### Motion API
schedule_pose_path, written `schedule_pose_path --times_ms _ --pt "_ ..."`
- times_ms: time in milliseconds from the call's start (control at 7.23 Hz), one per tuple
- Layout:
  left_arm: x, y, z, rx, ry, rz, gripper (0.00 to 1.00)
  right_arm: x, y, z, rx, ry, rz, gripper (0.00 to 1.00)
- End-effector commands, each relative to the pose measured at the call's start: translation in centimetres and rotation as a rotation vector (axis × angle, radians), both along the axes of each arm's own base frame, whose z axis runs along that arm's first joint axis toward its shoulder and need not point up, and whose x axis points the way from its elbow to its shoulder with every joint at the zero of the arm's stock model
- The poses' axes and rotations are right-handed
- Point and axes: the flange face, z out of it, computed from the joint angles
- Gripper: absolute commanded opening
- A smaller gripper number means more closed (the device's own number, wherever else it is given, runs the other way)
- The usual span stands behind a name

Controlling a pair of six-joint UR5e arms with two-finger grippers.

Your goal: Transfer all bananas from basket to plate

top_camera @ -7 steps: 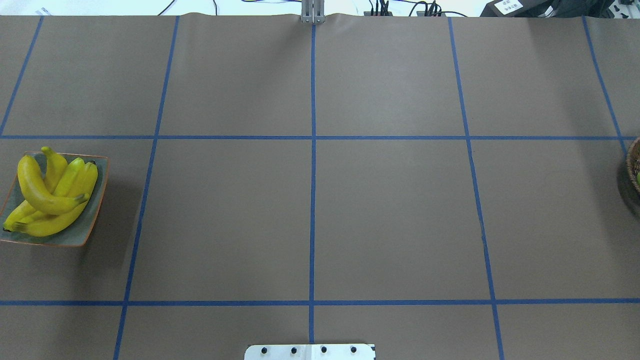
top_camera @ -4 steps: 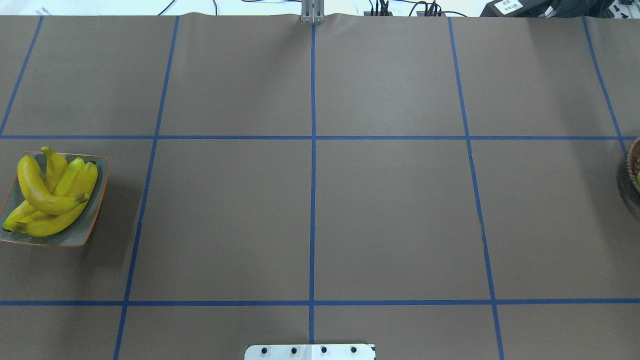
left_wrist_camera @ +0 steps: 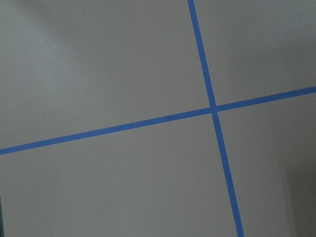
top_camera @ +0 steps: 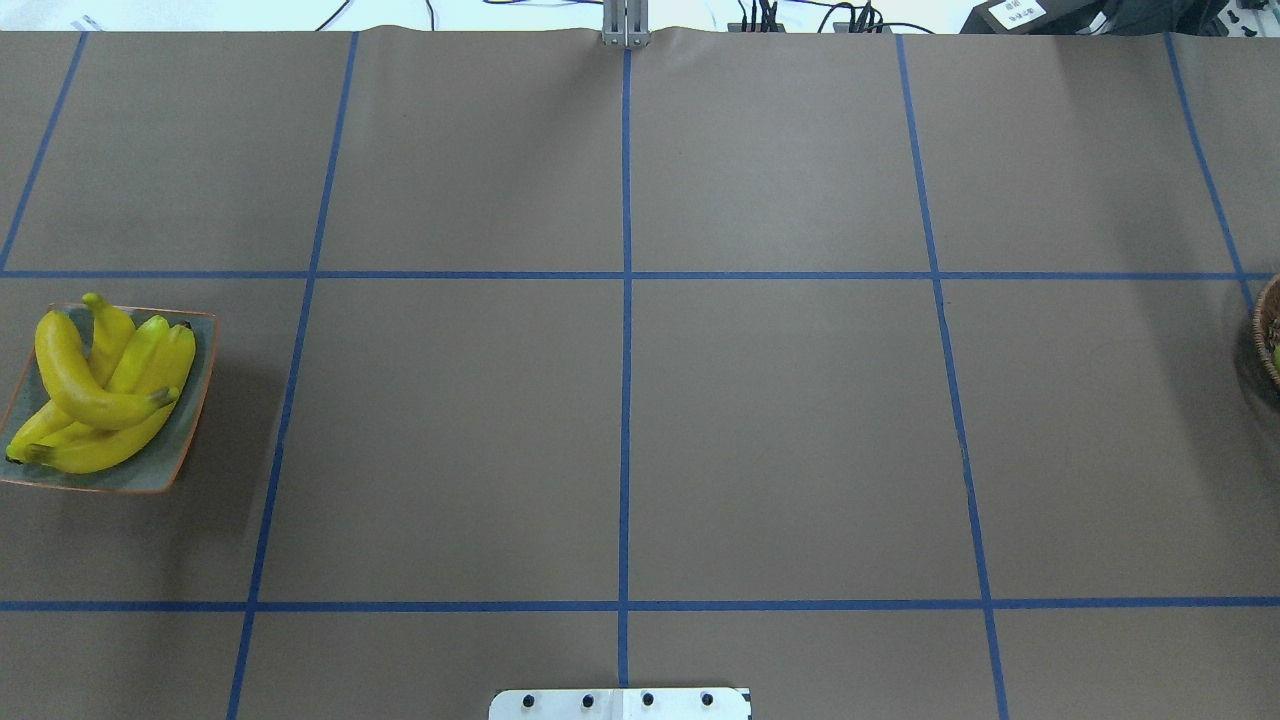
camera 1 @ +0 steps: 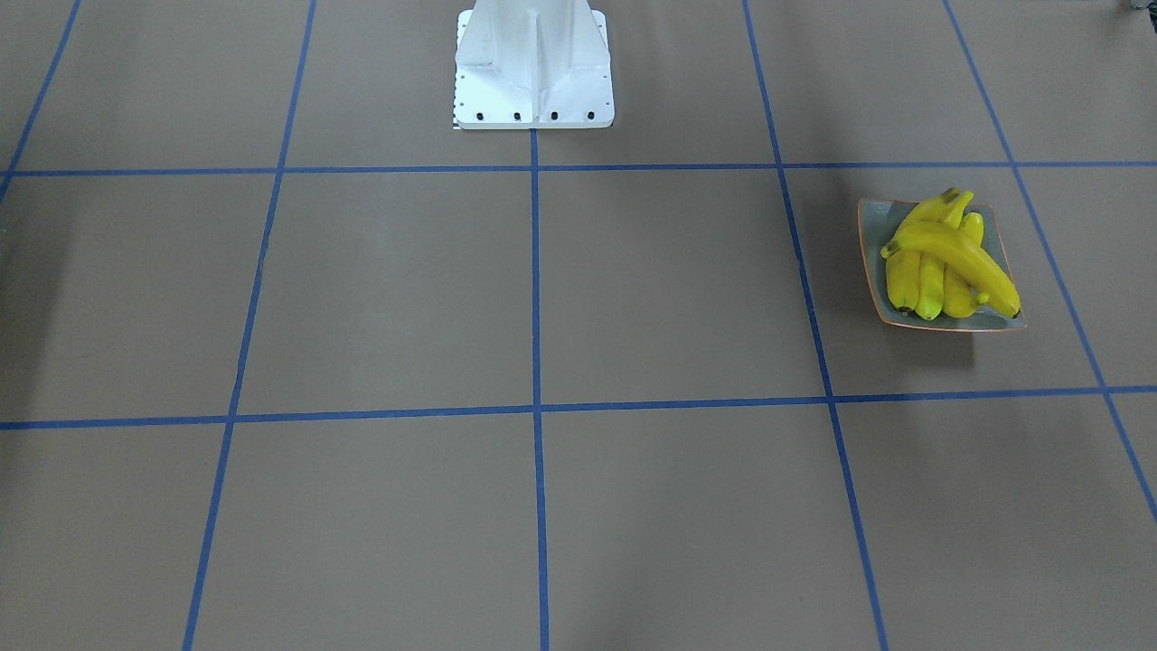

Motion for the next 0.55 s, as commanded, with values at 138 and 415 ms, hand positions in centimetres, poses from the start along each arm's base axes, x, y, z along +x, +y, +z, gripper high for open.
schedule_pose_path --times_ms 138,415 --pt "0.5 3.4 0.7 -0.013 0.035 0.011 1.00 -0.1 0.3 0.3 -0.002 -0.002 0.002 1.00" --pt "0.6 3.6 0.6 -0.006 0.034 0.015 1.00 -0.2 0.3 0.4 -0.004 -0.002 0.001 1.00"
